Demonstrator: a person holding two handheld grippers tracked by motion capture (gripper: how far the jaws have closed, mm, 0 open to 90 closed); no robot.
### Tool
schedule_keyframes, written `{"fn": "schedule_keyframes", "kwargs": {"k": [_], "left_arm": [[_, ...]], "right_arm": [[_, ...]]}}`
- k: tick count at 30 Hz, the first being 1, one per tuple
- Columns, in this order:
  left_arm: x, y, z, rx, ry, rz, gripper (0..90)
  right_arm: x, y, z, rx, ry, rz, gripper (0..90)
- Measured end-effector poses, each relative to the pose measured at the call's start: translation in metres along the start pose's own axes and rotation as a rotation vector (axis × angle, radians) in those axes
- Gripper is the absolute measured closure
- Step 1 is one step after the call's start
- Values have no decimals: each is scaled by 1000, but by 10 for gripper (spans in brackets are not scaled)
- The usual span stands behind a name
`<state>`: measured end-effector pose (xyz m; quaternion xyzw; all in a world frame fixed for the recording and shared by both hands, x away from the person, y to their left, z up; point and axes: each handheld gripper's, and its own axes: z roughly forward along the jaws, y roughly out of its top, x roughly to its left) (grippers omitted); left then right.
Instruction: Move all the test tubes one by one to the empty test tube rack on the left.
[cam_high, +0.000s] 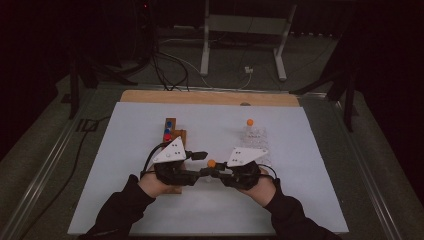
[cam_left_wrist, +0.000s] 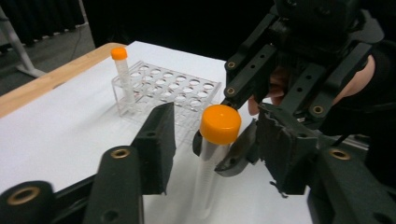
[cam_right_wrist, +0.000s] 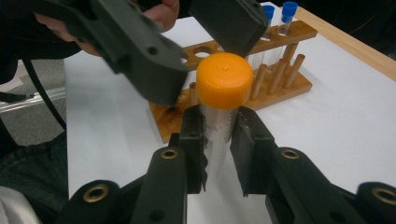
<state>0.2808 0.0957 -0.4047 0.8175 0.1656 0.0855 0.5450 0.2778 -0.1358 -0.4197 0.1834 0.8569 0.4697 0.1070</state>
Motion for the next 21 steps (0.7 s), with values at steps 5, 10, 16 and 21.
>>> {"fn": "schedule_keyframes", "kwargs": {"k": [5,10,16,21], "left_arm": [[-1,0,3,0,-1,10,586],[-2,0,6,6,-1,22,630],[-2,0,9,11,2,36,691],[-2,0,9,17,5,48,709]], "right_arm": [[1,0,0,0,1,-1,752],[1,0,0,-2,2,0,752],[1,0,1,-1,1,-1,752],[0,0,1,0,2,6,752]]}}
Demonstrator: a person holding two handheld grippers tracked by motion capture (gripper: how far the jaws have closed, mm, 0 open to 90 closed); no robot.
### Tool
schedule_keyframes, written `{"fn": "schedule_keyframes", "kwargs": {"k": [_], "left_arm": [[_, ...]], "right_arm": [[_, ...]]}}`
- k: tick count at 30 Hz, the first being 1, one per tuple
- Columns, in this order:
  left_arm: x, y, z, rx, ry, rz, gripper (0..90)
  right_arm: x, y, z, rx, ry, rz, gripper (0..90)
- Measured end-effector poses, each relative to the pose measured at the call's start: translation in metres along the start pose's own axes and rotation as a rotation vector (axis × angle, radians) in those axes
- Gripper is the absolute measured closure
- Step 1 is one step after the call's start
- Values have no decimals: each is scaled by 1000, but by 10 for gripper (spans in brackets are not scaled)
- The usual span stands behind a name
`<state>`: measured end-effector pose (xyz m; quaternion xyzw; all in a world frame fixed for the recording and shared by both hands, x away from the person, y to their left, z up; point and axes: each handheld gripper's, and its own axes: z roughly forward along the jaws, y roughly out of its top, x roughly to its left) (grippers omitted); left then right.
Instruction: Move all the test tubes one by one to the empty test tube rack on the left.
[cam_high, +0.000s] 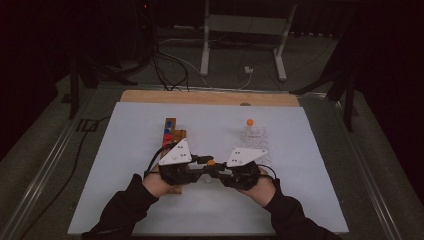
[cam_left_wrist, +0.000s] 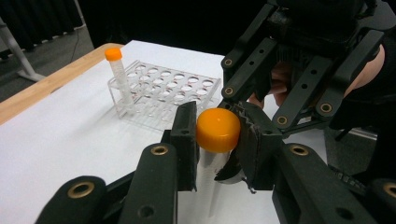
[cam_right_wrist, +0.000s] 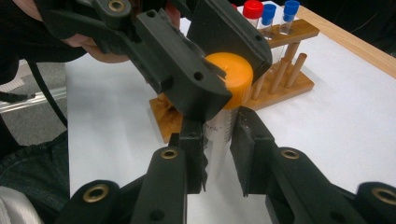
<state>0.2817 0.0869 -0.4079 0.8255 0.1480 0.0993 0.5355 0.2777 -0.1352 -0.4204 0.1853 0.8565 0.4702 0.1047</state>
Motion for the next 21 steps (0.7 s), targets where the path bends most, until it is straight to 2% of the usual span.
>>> {"fn": "schedule_keyframes", "kwargs": {"k": [4,9,11,13,21], "left_arm": [[1,1,-1,2,2,1,714],[4,3,-8,-4,17,1,716],[7,4,-12,-10,27,-5,715],[9,5,-16,-15,45,-9,715],[19,11,-41,-32,122,-15,715]], "right_arm": [[-1,0,1,-4,5,9,738],[-3,0,-2,-36,-26,17,605],[-3,0,-3,-41,-46,20,522],[-6,0,-4,-44,-50,41,481],[-10,1,-9,-71,-77,90,225]]}}
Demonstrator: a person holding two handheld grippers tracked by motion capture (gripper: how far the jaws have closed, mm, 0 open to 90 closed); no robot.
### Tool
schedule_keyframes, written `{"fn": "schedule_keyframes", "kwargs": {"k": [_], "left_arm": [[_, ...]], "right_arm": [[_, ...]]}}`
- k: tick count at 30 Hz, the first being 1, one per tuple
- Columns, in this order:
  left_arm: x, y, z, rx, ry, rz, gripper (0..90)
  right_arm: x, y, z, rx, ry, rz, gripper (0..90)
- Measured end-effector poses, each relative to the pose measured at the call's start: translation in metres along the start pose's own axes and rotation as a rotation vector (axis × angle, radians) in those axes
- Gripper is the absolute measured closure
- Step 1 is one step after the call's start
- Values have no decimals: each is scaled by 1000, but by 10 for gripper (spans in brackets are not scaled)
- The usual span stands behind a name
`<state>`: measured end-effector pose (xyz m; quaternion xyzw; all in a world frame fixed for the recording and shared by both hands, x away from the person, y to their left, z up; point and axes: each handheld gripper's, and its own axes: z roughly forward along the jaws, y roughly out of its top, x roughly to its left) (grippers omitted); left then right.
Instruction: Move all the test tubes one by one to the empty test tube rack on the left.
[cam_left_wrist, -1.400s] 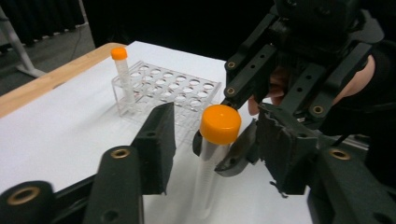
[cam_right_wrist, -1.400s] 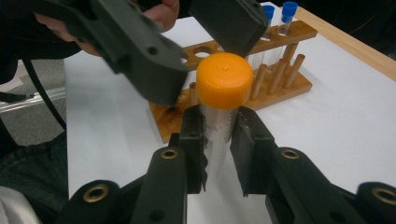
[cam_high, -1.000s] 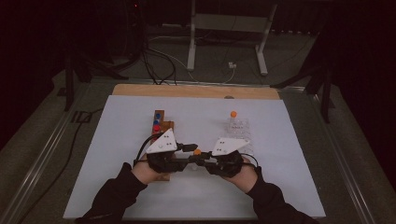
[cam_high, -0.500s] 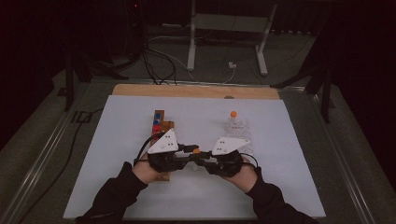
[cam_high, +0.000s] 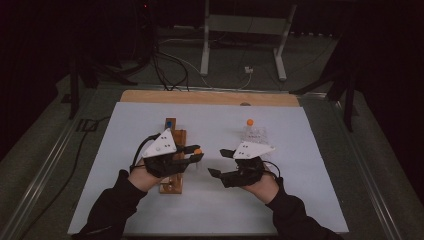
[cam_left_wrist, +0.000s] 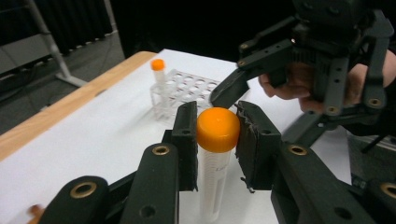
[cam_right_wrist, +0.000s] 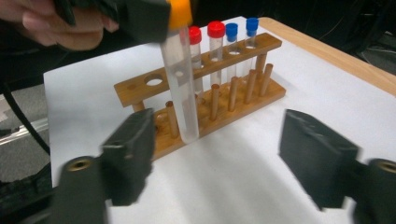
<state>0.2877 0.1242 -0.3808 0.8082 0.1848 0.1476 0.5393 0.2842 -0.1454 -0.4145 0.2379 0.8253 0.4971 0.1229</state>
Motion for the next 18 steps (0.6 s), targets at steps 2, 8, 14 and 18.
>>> {"fn": "schedule_keyframes", "kwargs": {"k": [2,8,14,18], "left_arm": [[4,1,-6,-5,14,-9,715],[13,-1,-18,-9,58,-24,715],[19,-3,-27,-9,90,-35,715],[22,-4,-36,-14,116,-42,715]], "right_arm": [[-1,1,0,2,-9,10,164],[-4,2,-2,-13,7,36,31],[-6,2,-6,-35,18,40,4],[-5,2,-7,-43,16,27,3]]}}
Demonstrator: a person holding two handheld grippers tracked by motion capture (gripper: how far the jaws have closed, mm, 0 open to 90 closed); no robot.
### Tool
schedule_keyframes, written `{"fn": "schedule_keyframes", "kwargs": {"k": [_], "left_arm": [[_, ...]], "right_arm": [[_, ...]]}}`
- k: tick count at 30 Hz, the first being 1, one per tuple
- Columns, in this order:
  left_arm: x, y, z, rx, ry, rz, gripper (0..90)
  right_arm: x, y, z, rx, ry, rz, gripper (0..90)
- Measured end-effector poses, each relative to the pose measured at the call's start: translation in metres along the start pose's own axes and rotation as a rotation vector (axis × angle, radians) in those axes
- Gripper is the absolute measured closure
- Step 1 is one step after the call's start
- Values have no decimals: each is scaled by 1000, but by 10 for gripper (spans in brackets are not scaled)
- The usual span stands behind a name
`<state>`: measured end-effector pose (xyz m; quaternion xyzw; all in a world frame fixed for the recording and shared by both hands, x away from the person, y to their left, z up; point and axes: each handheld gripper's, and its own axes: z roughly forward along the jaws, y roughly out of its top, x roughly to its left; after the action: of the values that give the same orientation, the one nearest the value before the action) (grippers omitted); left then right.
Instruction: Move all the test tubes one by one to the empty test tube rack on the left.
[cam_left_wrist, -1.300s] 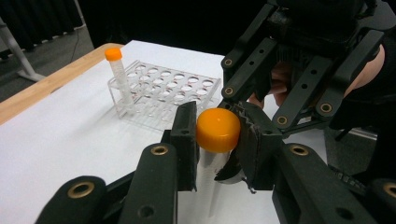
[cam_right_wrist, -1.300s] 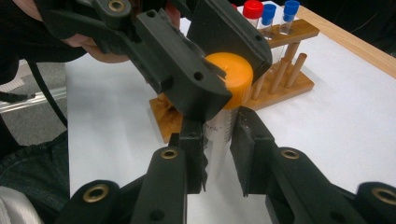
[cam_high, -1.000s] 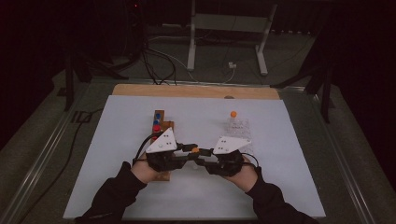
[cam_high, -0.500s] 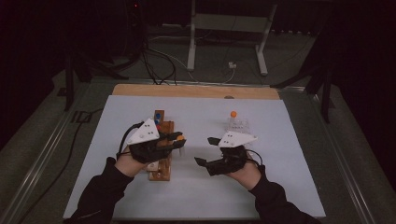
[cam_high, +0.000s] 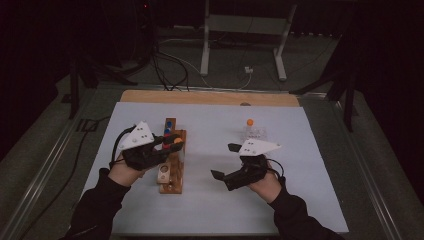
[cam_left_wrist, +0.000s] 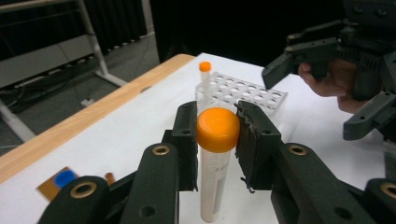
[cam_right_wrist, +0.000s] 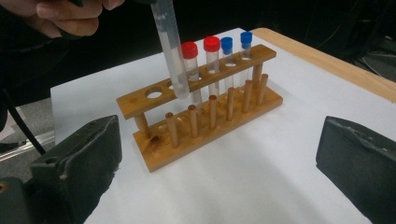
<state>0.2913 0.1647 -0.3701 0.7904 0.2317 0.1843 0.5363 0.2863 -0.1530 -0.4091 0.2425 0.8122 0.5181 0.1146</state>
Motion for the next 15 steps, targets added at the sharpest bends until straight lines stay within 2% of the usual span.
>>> {"fn": "schedule_keyframes", "kwargs": {"k": [5,15], "left_arm": [[6,-2,-9,-4,29,-12,715],[16,-10,-21,7,79,-27,715]], "right_arm": [[0,0,-1,-17,-22,-9,4],[1,0,-1,-11,-17,-15,4]]}}
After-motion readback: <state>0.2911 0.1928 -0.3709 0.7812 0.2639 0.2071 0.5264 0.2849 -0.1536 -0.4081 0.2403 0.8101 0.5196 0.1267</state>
